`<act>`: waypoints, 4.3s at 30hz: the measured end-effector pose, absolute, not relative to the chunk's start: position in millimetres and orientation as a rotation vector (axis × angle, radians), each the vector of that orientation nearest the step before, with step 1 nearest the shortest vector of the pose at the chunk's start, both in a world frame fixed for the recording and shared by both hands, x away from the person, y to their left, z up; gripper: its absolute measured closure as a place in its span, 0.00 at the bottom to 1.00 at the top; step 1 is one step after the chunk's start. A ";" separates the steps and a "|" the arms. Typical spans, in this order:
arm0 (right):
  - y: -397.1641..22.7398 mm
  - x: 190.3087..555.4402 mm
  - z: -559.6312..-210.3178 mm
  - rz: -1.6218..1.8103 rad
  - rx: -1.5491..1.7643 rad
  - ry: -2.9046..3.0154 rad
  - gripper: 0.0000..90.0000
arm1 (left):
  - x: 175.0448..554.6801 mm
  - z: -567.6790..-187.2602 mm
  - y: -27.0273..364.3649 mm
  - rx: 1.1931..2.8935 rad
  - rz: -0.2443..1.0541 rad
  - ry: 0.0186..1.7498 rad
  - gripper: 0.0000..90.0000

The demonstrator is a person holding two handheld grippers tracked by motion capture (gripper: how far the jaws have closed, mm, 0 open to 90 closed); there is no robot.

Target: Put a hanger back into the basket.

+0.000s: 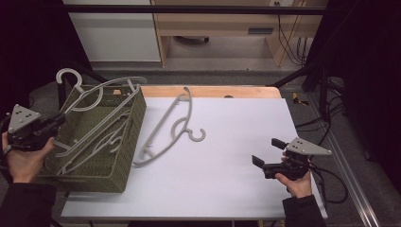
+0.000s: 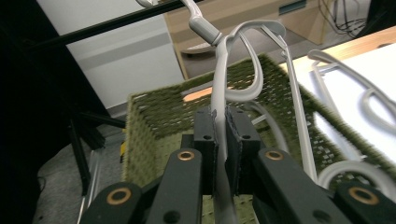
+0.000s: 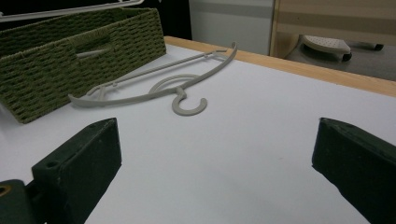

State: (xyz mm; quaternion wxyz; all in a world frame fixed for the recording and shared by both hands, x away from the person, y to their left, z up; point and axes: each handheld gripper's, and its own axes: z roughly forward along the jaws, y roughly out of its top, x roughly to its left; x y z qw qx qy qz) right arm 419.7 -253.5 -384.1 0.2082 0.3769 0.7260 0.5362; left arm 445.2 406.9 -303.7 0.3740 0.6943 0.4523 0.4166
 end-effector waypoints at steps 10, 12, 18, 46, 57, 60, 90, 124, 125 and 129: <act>-252.7 420.1 -384.7 1.488 1.056 2.023 0.02 | 444.4 -315.9 434.0 1.770 1.071 1.207 0.93; -252.7 420.3 -385.0 1.487 1.057 2.022 0.02 | 443.5 -318.2 438.2 1.766 1.065 1.209 0.93; -251.5 421.0 -385.8 1.483 1.052 2.028 0.02 | 441.0 -321.4 448.2 1.771 1.077 1.198 0.93; -247.7 422.5 -388.4 1.472 1.055 2.041 0.02 | 472.9 -362.3 436.3 2.032 1.128 1.196 0.92; -248.3 422.1 -388.3 1.471 1.042 2.046 0.02 | 476.3 -371.5 433.6 2.108 1.077 1.255 0.92; -248.0 421.5 -387.8 1.479 1.057 2.037 0.02 | 473.1 -370.0 433.4 2.090 1.085 1.232 0.92; -247.7 420.0 -386.0 1.479 1.041 2.042 0.02 | 441.4 -377.6 376.2 2.234 0.773 1.143 0.87; -251.7 417.8 -383.0 1.495 1.047 2.021 0.01 | 436.5 -344.7 241.2 1.931 0.587 0.883 0.15; -251.9 417.6 -382.8 1.496 1.046 2.020 0.01 | 438.3 -345.7 235.5 1.931 0.579 0.884 0.15; -252.7 417.5 -382.4 1.497 1.043 2.016 0.01 | 446.2 -354.3 214.2 1.949 0.527 0.881 0.13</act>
